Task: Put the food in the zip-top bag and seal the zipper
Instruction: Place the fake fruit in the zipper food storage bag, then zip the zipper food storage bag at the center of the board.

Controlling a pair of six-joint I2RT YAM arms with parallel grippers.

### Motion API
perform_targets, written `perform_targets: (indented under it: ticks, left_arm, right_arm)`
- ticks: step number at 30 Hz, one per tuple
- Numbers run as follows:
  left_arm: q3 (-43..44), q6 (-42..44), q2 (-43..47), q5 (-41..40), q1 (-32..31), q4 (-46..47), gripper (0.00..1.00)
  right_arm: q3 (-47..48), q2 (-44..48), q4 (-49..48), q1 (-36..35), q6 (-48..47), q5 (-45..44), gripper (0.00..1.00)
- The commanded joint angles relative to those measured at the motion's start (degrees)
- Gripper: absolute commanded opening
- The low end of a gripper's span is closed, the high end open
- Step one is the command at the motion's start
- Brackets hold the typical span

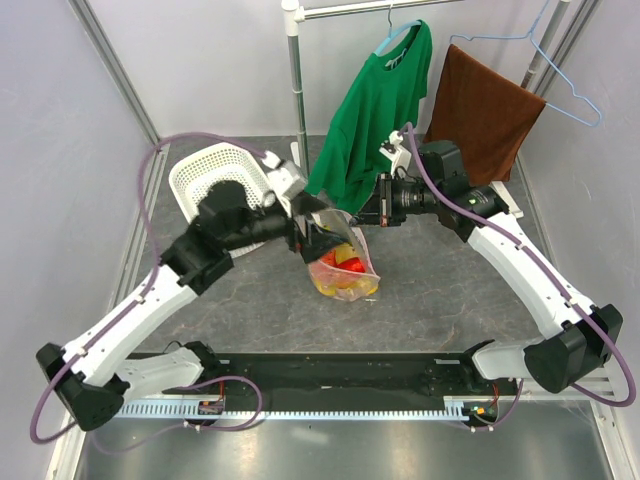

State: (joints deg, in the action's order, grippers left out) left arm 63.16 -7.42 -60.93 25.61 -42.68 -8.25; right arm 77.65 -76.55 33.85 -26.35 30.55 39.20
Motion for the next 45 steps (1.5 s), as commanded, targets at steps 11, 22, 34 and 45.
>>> perform_targets:
  ticks: [11, 22, 34, 45]
  left_arm:
    - [20.9, 49.7, -8.0, 39.4, 33.3, -40.2, 0.82]
    - [7.8, 72.6, -12.5, 50.6, 35.4, -34.8, 0.89]
    - [10.1, 68.6, -24.1, 55.2, 31.5, -34.6, 0.86]
    - [7.5, 57.5, -19.2, 58.5, 29.2, -31.7, 0.31]
  right_arm:
    - [5.8, -0.3, 4.6, 0.2, -26.1, 8.1, 0.00]
    - [10.0, -4.4, 10.6, -1.1, -39.6, 9.8, 0.00]
    - [10.3, -6.1, 13.8, -2.8, -44.9, 8.1, 0.00]
    - [11.1, -6.5, 15.0, -2.9, -46.6, 7.9, 0.00]
